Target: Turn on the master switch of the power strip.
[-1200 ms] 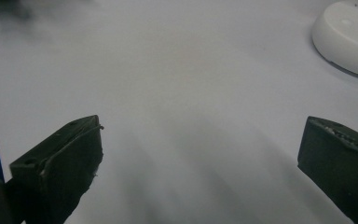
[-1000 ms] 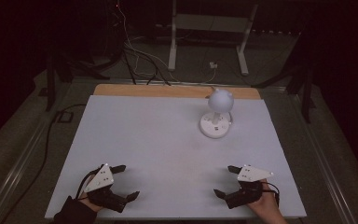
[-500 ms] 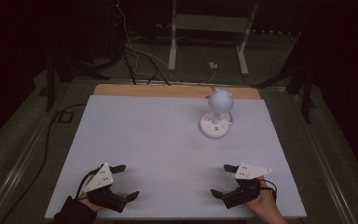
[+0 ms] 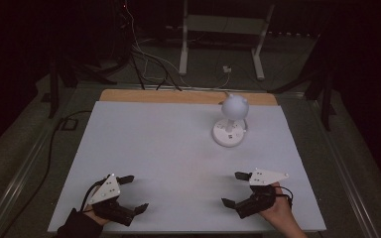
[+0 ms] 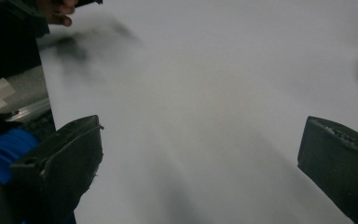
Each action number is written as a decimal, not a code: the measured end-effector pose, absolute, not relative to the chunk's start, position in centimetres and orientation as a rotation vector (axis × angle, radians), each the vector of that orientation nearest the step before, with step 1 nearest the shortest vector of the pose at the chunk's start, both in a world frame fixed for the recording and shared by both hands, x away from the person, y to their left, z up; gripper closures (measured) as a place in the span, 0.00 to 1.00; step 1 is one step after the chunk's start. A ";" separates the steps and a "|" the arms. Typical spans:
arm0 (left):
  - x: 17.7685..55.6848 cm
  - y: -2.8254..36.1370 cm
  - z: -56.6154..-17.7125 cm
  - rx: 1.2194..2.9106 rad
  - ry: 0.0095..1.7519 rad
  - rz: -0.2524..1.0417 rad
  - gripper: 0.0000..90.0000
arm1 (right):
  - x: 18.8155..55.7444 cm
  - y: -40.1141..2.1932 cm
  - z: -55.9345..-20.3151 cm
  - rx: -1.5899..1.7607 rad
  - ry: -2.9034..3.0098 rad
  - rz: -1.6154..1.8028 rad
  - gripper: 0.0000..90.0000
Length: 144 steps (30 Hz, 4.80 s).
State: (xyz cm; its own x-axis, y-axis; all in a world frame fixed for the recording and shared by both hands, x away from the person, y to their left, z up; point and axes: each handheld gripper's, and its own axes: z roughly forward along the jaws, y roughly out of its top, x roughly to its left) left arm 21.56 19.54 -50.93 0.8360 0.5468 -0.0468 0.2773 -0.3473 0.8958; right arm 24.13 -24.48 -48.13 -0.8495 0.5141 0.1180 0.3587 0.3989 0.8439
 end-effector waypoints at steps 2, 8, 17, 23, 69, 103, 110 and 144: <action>21.5 19.5 -50.9 1.948 0.613 0.317 0.00 | 24.2 -24.4 -47.9 0.780 2.486 1.449 0.00; 21.5 19.5 -50.9 1.949 0.608 0.321 0.00 | 24.5 -24.0 -47.2 0.761 2.480 1.473 0.00; 21.5 19.5 -50.9 1.948 0.607 0.320 0.00 | 25.1 -24.0 -46.4 0.748 2.450 1.486 0.00; 21.5 19.5 -50.8 1.948 0.606 0.321 0.00 | 25.6 -24.1 -45.9 0.753 2.435 1.498 0.00; 21.3 19.5 -50.7 1.940 0.602 0.322 0.00 | 30.3 -26.6 -44.0 0.843 2.279 1.458 0.00; 21.3 19.5 -50.7 1.933 0.603 0.319 0.00 | 36.0 -28.7 -45.2 1.017 2.158 1.355 0.00; 21.4 19.5 -50.7 1.932 0.604 0.319 0.00 | 37.5 -28.6 -46.0 1.107 2.101 1.322 0.00; 21.4 19.8 -50.6 1.903 0.610 0.294 0.00 | 40.2 -29.1 -47.6 1.341 1.996 1.258 0.51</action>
